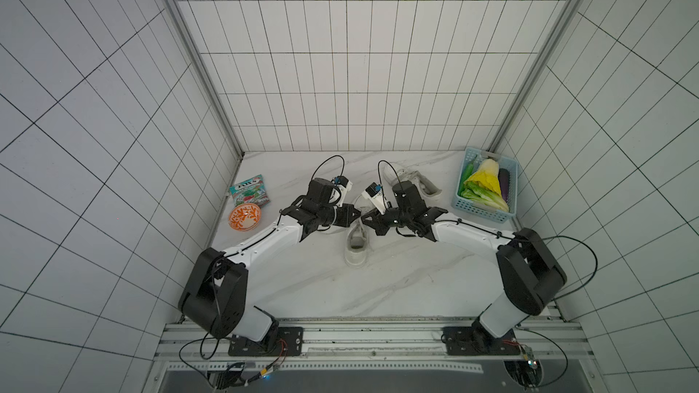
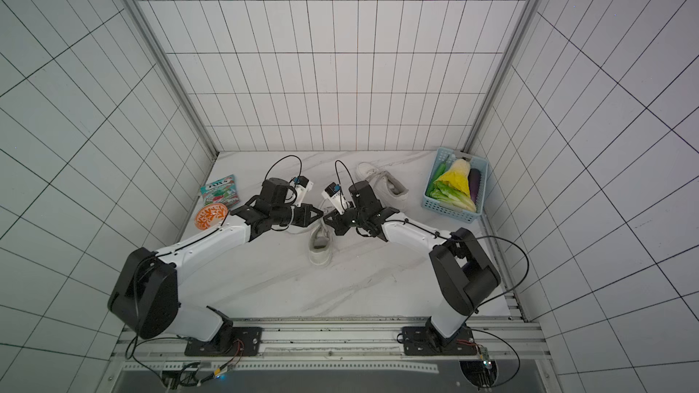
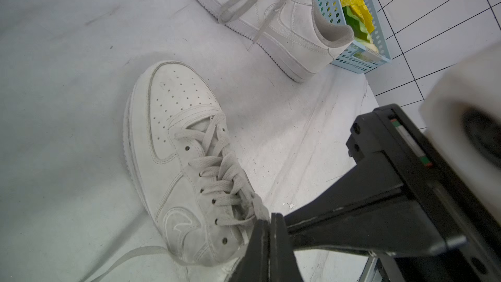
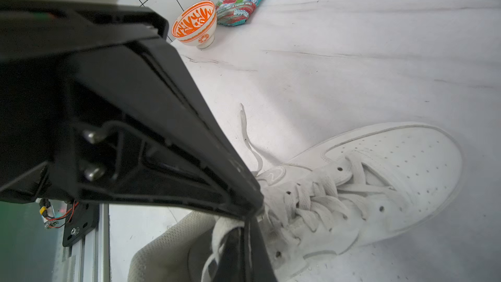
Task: Tie the shoes
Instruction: Cross the shoelace with the shoelace.
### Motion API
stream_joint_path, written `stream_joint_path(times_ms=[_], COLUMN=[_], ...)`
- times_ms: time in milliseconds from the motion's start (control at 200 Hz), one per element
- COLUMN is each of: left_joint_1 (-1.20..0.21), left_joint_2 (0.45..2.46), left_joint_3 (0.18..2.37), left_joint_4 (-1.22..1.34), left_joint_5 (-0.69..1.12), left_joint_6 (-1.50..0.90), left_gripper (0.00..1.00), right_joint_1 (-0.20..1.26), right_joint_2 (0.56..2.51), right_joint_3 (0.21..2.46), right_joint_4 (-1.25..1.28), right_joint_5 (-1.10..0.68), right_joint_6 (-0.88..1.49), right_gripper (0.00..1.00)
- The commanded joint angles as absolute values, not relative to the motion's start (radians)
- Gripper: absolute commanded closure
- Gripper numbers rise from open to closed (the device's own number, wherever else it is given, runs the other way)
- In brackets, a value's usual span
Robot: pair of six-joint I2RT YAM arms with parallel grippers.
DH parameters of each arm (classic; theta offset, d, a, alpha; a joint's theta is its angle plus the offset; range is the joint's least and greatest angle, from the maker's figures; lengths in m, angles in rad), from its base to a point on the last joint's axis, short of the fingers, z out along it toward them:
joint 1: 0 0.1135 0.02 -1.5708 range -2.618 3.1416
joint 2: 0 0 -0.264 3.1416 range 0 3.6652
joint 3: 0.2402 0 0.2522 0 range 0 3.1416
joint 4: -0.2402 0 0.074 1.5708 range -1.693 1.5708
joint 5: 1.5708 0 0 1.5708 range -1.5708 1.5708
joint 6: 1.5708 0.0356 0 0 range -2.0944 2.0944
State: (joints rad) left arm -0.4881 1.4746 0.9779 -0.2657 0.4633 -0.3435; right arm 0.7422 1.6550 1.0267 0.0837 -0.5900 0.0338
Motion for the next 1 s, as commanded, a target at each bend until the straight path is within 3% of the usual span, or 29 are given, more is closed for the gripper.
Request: stream_joint_path(times_ms=[0,715,1000], left_joint_1=[-0.489,-0.488,-0.480], left_joint_2=[1.454,1.444,1.424], left_joint_3=[0.966,0.960,0.950], left_joint_4=[-0.241,-0.238,-0.236], left_joint_5=[0.450,0.454,0.462], left_joint_6=[-0.346,-0.352,-0.364], left_gripper=[1.00,1.00,0.91], right_joint_1=[0.755,0.753,0.753], right_joint_2=[1.688,1.734,1.760], right_joint_3=[1.072,1.068,1.048], right_joint_4=[0.069,0.204,0.293], right_joint_5=[-0.601,-0.574,-0.571], right_joint_6=[0.028,0.126,0.174], right_gripper=[1.00,1.00,1.00])
